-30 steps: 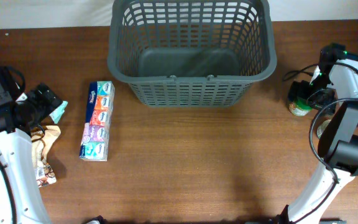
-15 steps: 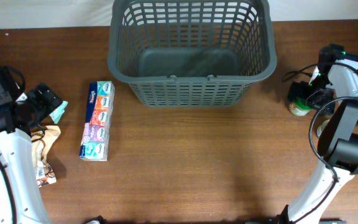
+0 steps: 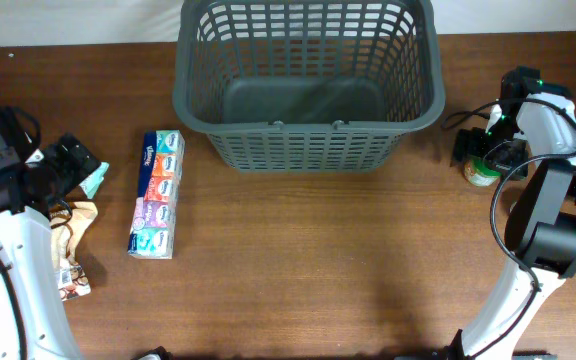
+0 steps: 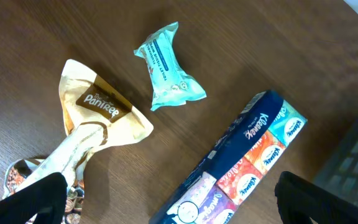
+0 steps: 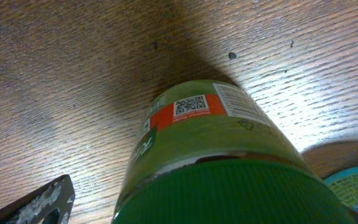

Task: Pack container
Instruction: 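Close the right gripper around the green-lidded jar and lift it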

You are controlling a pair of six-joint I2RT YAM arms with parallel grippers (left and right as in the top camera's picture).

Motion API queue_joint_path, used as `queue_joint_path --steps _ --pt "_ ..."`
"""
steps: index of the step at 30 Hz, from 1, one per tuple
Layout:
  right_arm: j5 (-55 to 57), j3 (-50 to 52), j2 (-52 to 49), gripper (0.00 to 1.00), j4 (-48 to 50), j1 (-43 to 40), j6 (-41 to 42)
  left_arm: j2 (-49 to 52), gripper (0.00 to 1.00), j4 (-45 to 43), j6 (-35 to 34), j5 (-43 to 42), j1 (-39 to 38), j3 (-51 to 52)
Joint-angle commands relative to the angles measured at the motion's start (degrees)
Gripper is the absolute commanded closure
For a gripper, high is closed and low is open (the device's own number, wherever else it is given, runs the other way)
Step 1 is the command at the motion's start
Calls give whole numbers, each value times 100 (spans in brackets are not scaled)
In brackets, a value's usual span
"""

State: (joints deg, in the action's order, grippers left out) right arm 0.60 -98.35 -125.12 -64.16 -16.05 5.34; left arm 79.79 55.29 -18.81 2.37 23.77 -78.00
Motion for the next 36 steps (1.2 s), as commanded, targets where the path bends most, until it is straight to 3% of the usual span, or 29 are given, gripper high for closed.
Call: queue_joint_path --steps 1,2,3,6,10,17,26,36 --pt "33 -109 -105 8 13 24 -37 2 0 9 48 42 28 -81" --pt "57 -109 -105 11 13 24 -37 2 0 9 48 42 28 -81" --pt "164 -109 -105 23 9 24 -35 2 1 9 48 42 28 -81" --pt "184 -109 -105 41 4 24 -33 2 0 9 48 42 28 -81" --pt "186 -109 -105 54 4 24 -9 2 0 9 48 42 28 -81" --pt "295 -109 -105 96 13 24 164 2 0 9 48 42 28 -81" --pt "313 -752 -101 96 -413 -9 166 2 0 9 48 42 28 -81" --pt "264 -4242 -87 96 -2212 -310 387 2 0 9 48 42 28 -81"
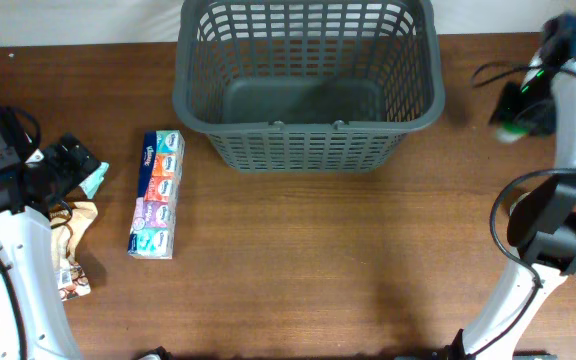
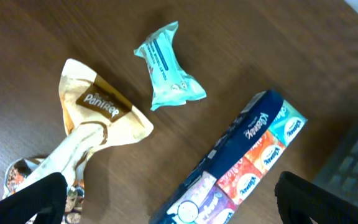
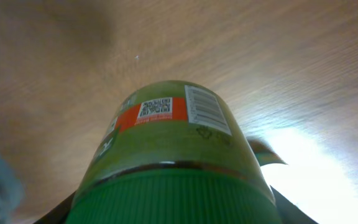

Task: Pack container
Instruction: 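Close the right gripper around the green-lidded jar and lift it, then carry the jar with the right gripper over the grey basket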

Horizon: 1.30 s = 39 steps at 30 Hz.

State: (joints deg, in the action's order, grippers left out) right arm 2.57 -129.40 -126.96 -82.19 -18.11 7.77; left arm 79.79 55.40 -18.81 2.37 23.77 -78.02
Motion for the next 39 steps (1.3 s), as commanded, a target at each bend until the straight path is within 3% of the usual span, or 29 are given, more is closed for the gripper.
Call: queue_joint_path --steps 1,8,15,22,27,34,39 --pt "63 -1539 96 96 -612 -105 181 2 0 -4 48 42 28 -79" --pt "-544 -3783 247 96 -1512 -83 177 2 0 -2 48 42 28 -79" --pt "-1805 -4789 780 96 -1443 433 525 2 0 -2 48 42 28 -79" --pt "-1917 -4793 793 96 -1137 1679 619 2 0 -2 48 42 28 -79" --pt "-1029 -4621 748 96 -820 2658 605 2 0 -2 48 42 31 -79" --pt "-79 -3654 686 96 -398 3541 605 2 0 -2 48 42 28 -79" --pt "181 -2682 658 96 85 3611 605 2 0 -2 48 42 28 -79"
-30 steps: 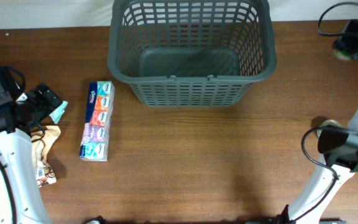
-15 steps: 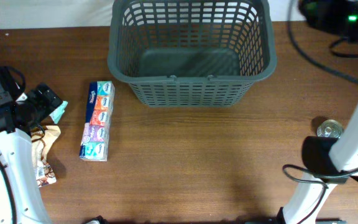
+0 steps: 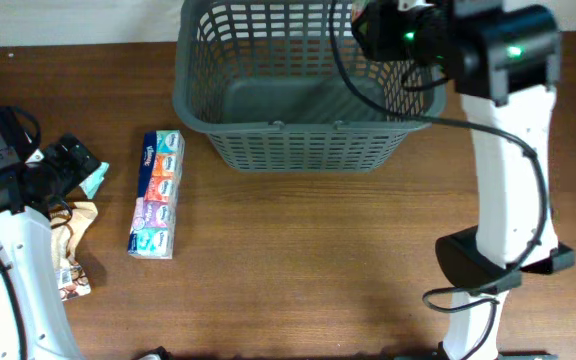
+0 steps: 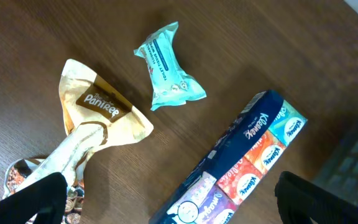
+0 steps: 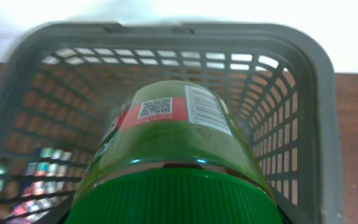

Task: Pack container
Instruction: 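Carry the jar with the right gripper over the grey basket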

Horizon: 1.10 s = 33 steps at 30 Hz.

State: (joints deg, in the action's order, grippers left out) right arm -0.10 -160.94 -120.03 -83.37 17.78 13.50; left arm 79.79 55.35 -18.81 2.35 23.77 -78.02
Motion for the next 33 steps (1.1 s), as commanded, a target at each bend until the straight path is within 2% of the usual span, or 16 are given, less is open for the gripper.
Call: queue_joint_path --steps 1,11,17,24,33 --pt "448 678 -35 96 293 22 33 2 0 2 48 44 28 -79" --pt "389 2588 -35 96 1130 22 33 2 0 2 48 42 28 -79" --pt "317 3327 -35 96 1539 22 33 2 0 2 48 44 28 -79" --pt "317 3759 -37 96 1788 22 35 2 0 2 48 44 28 -79" --pt "317 3770 -131 96 1956 22 33 2 0 2 48 44 28 -79"
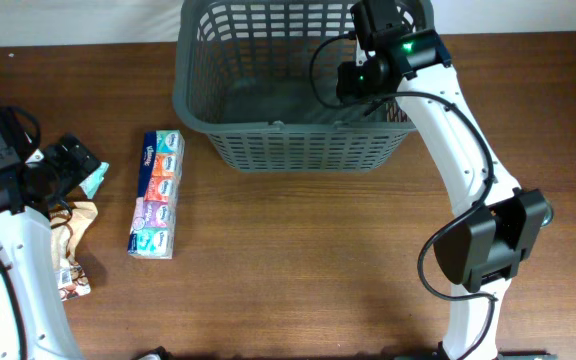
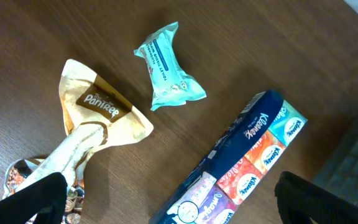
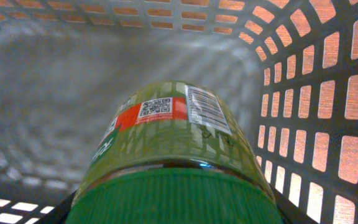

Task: Pack container
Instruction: 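Carry the jar with the right gripper over the grey basket, then lower the jar into the basket and open the right gripper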

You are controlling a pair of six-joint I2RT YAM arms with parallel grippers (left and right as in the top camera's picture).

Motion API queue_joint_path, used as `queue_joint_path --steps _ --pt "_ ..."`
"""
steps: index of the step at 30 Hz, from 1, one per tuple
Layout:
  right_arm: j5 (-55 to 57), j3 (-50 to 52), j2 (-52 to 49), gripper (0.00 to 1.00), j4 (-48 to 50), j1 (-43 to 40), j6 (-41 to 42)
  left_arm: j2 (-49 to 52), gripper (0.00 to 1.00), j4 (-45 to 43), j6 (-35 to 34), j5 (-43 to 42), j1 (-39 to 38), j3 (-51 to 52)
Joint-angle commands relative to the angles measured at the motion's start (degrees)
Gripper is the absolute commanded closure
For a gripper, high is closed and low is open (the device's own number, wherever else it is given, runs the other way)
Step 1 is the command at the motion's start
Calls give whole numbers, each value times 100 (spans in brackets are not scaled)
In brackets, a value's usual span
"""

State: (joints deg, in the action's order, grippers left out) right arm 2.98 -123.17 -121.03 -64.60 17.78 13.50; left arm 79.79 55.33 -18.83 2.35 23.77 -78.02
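Note:
A green-lidded glass jar [image 3: 173, 143] with an orange and green label fills the right wrist view, with my right gripper [image 3: 173, 214] shut on it. It hangs inside the grey slotted basket [image 1: 278, 125], close to the basket's right wall [image 3: 328, 93] and above its floor. From overhead, the right gripper [image 1: 360, 80] sits low in the basket's right half and hides the jar. My left gripper [image 2: 169, 199] is open at the far left of the table, above a Kleenex tissue multi-pack [image 2: 241, 168], holding nothing.
Left of the basket lie the tissue multi-pack [image 1: 157, 193], a teal wipes packet [image 2: 168, 65] and a cream Pantree bag [image 2: 98, 115]. Another snack packet [image 1: 71, 275] lies nearer the front. The left arm's black base stands at the table's left edge.
My right gripper, still holding the jar, was above the basket's far right rim. It is now lower, inside the basket near the right wall. The left arm has not moved.
At first my right gripper was around the jar on the table, right of the basket. Then it held the jar up at the far right edge, later above the basket's rim, and now inside the basket. My left gripper stayed open over the packets throughout.

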Motion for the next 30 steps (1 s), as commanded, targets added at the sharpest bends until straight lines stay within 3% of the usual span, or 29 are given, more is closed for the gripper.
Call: queue_joint_path --steps 1,18,30 --pt "11 -7 -79 96 76 22 33 2 0 4 50 44 28 -79" --pt "-28 -4 -350 96 -673 -90 35 2 0 4 50 42 28 -79" --pt "-874 -400 -350 96 -811 -581 31 2 0 4 50 42 28 -79"
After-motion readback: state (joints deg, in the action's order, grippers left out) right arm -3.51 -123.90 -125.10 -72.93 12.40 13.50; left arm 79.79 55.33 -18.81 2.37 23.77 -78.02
